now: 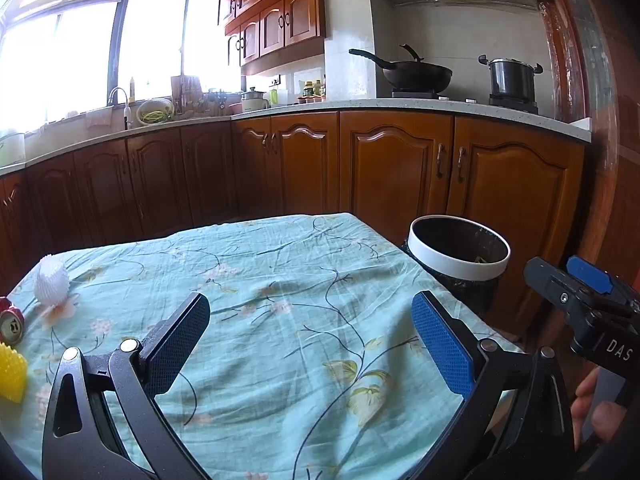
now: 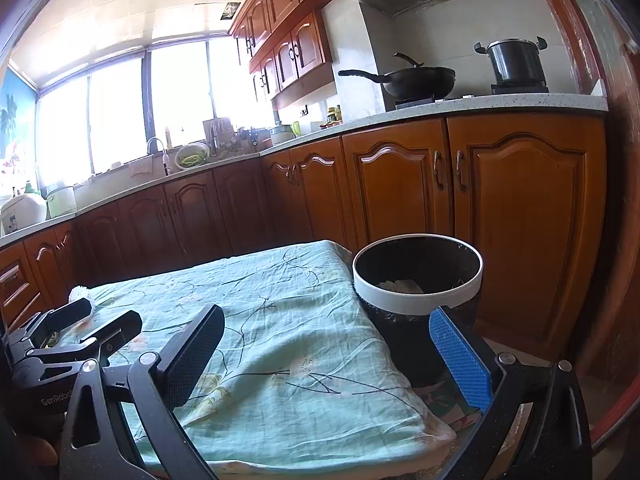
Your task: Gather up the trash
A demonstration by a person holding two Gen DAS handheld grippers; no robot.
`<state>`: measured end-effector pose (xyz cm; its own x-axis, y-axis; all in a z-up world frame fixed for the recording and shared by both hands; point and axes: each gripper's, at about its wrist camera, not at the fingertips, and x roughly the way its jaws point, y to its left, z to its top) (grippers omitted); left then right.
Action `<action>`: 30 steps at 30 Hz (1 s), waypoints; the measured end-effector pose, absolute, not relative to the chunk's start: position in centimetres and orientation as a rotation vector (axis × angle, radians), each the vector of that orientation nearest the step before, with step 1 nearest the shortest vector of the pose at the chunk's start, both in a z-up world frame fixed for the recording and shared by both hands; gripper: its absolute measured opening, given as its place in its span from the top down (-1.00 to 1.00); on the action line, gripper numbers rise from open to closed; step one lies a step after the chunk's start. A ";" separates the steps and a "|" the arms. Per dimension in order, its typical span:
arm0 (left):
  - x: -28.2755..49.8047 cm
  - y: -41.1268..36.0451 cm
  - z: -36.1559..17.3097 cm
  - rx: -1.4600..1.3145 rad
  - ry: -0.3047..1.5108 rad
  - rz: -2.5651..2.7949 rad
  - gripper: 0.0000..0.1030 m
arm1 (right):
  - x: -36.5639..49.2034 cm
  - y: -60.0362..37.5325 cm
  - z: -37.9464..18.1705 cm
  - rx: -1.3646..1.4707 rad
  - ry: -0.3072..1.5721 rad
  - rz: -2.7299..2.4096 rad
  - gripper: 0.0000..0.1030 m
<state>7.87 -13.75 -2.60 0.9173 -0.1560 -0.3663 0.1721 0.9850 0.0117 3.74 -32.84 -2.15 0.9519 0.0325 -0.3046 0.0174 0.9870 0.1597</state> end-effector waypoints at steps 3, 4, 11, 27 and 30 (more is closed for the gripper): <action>7.9 -13.8 -2.6 0.045 0.375 -0.170 -1.00 | 3.8 -32.8 -2.2 0.163 0.316 0.010 -1.00; 7.8 -13.8 -2.6 0.044 0.377 -0.171 -1.00 | 3.8 -32.7 -2.3 0.164 0.317 0.010 -1.00; 8.0 -13.8 -2.7 0.047 0.381 -0.168 -1.00 | 3.9 -32.7 -2.3 0.165 0.318 0.012 -1.00; 8.2 -13.7 -2.9 0.047 0.395 -0.166 -1.00 | 3.9 -32.5 -2.0 0.168 0.316 0.019 -1.00; 8.3 -13.8 -2.9 0.047 0.394 -0.165 -1.00 | 3.9 -32.5 -2.0 0.167 0.315 0.021 -1.00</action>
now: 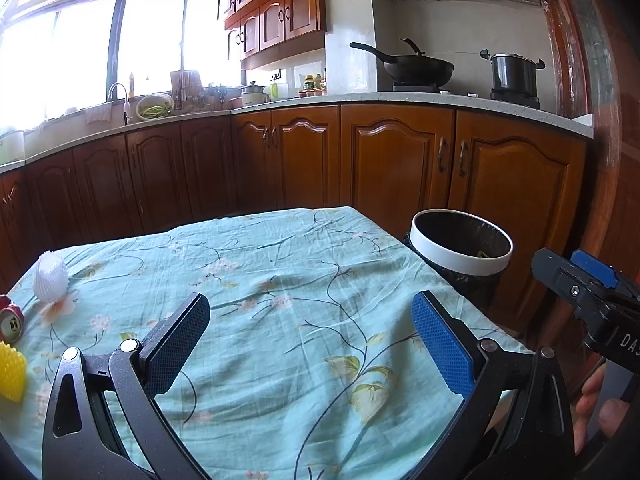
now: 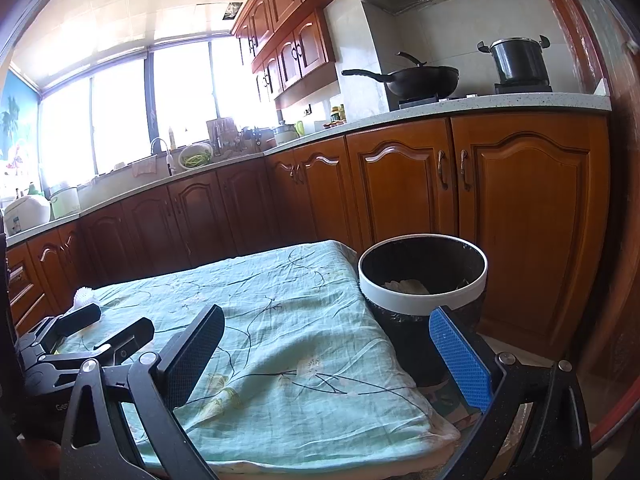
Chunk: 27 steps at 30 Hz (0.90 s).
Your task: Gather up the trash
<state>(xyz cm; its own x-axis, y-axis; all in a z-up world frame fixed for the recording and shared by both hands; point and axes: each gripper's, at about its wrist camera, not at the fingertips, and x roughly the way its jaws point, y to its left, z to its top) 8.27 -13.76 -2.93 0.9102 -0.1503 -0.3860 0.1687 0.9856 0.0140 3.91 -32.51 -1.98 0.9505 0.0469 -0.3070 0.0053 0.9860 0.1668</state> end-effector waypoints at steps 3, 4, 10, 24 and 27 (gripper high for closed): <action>8.3 -13.7 -3.0 0.047 0.397 -0.166 -1.00 | 4.0 -32.5 -1.9 0.166 0.316 0.026 -1.00; 8.3 -13.7 -2.9 0.048 0.397 -0.167 -1.00 | 4.0 -32.4 -1.9 0.165 0.316 0.027 -1.00; 8.4 -13.7 -2.9 0.046 0.398 -0.165 -1.00 | 4.1 -32.4 -1.8 0.163 0.317 0.030 -1.00; 8.4 -14.0 -2.8 0.050 0.396 -0.167 -1.00 | 4.3 -32.3 -1.8 0.166 0.321 0.037 -1.00; 8.4 -14.0 -2.8 0.050 0.397 -0.166 -1.00 | 4.3 -32.4 -1.8 0.166 0.320 0.036 -1.00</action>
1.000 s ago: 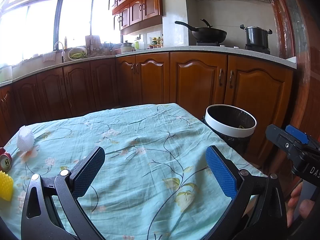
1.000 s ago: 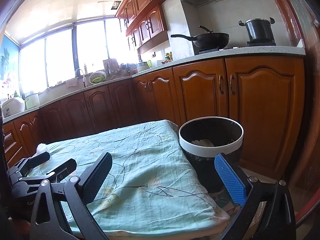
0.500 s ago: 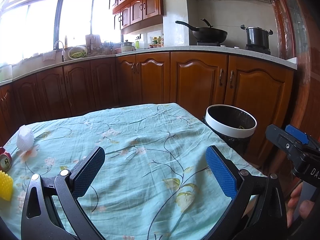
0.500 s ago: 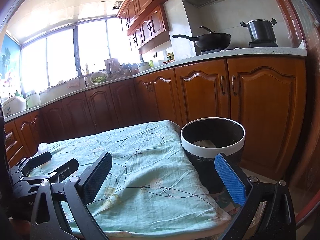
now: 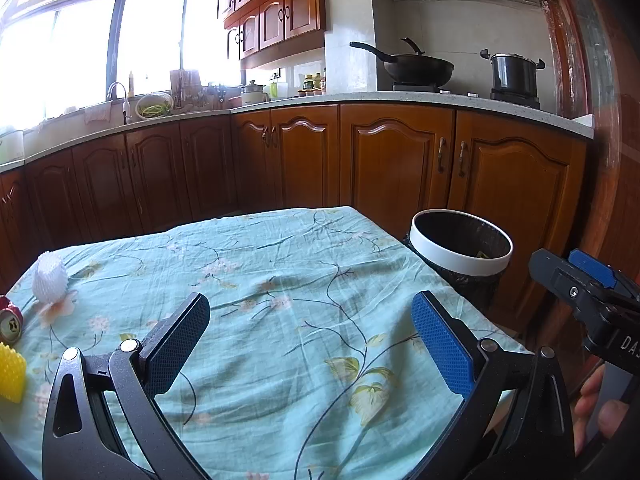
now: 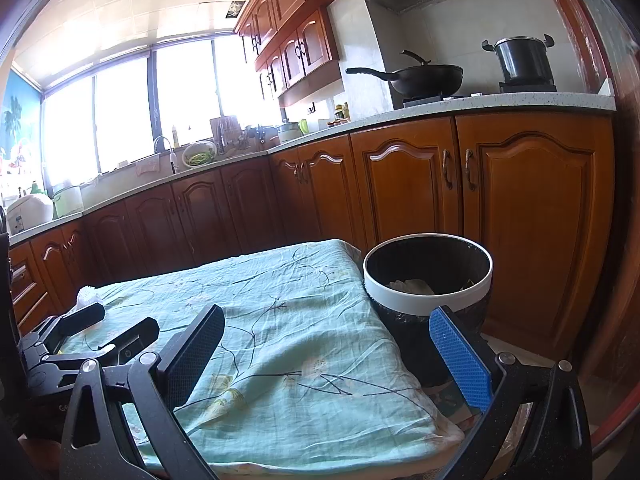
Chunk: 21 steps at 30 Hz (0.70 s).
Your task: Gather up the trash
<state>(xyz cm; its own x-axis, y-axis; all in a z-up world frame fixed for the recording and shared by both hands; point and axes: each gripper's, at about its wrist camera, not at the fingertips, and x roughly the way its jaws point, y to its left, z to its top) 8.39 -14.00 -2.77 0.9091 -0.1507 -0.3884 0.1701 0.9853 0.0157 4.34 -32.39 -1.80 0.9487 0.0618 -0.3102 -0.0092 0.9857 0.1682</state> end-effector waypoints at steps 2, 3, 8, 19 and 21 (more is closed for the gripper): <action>8.4 -14.0 -2.8 0.050 0.396 -0.164 -1.00 | 4.4 -32.4 -1.8 0.166 0.321 0.037 -1.00; 8.4 -14.0 -2.8 0.051 0.397 -0.164 -1.00 | 4.4 -32.4 -1.8 0.167 0.321 0.037 -1.00; 8.5 -13.9 -2.8 0.045 0.401 -0.164 -1.00 | 4.3 -32.4 -1.8 0.168 0.321 0.037 -1.00; 8.5 -13.7 -2.7 0.040 0.398 -0.164 -1.00 | 4.6 -32.4 -1.8 0.174 0.321 0.042 -1.00; 8.5 -13.6 -2.7 0.037 0.398 -0.166 -1.00 | 4.7 -32.3 -1.7 0.174 0.322 0.043 -1.00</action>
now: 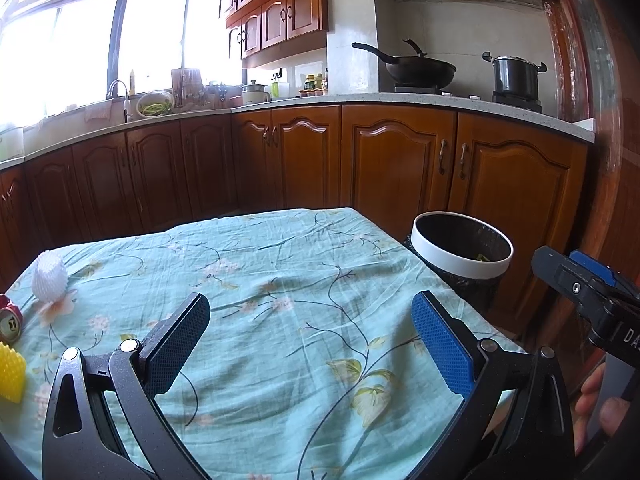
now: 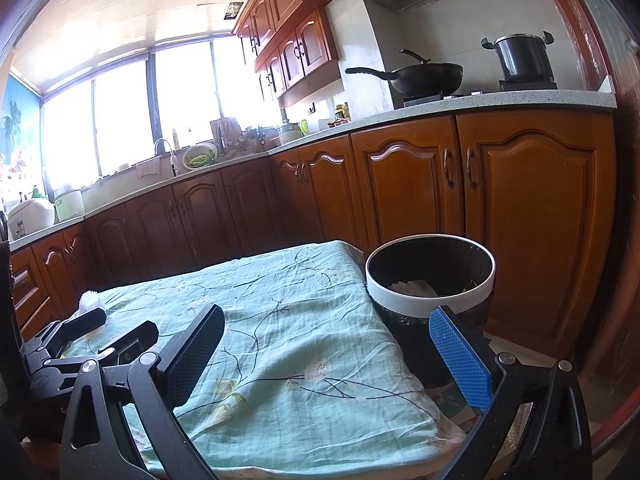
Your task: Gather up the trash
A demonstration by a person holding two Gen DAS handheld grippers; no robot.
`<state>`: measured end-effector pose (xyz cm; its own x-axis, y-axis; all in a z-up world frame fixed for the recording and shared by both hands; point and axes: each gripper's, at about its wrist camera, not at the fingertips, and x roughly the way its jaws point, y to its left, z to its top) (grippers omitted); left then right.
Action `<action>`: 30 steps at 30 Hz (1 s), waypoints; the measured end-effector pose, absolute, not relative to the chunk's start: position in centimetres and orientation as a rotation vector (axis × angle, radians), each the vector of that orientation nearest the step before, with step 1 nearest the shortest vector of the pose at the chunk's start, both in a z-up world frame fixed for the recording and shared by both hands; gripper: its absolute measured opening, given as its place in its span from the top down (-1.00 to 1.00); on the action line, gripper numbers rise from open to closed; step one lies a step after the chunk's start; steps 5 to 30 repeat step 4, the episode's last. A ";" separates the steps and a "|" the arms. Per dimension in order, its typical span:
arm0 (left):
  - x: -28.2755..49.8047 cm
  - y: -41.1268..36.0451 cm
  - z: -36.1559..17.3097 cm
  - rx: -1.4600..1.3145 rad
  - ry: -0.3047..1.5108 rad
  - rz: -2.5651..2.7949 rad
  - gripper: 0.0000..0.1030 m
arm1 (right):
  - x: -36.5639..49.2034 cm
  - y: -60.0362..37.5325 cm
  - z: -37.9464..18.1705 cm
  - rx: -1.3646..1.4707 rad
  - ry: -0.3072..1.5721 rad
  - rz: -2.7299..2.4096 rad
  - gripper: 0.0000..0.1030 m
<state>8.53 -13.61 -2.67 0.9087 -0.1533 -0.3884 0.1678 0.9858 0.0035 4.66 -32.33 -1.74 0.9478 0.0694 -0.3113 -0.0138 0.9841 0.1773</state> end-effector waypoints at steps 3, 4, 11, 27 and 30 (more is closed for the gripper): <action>8.6 -13.5 -2.7 0.033 0.400 -0.166 -1.00 | 4.8 -32.2 -1.7 0.178 0.325 0.045 -1.00; 8.7 -13.5 -2.7 0.032 0.403 -0.168 -1.00 | 4.9 -32.2 -1.6 0.179 0.327 0.046 -1.00; 8.7 -13.5 -2.7 0.032 0.403 -0.168 -1.00 | 4.9 -32.2 -1.6 0.179 0.327 0.046 -1.00; 8.7 -13.5 -2.7 0.032 0.403 -0.168 -1.00 | 4.9 -32.2 -1.6 0.179 0.327 0.046 -1.00; 8.7 -13.5 -2.7 0.032 0.403 -0.168 -1.00 | 4.9 -32.2 -1.6 0.179 0.327 0.046 -1.00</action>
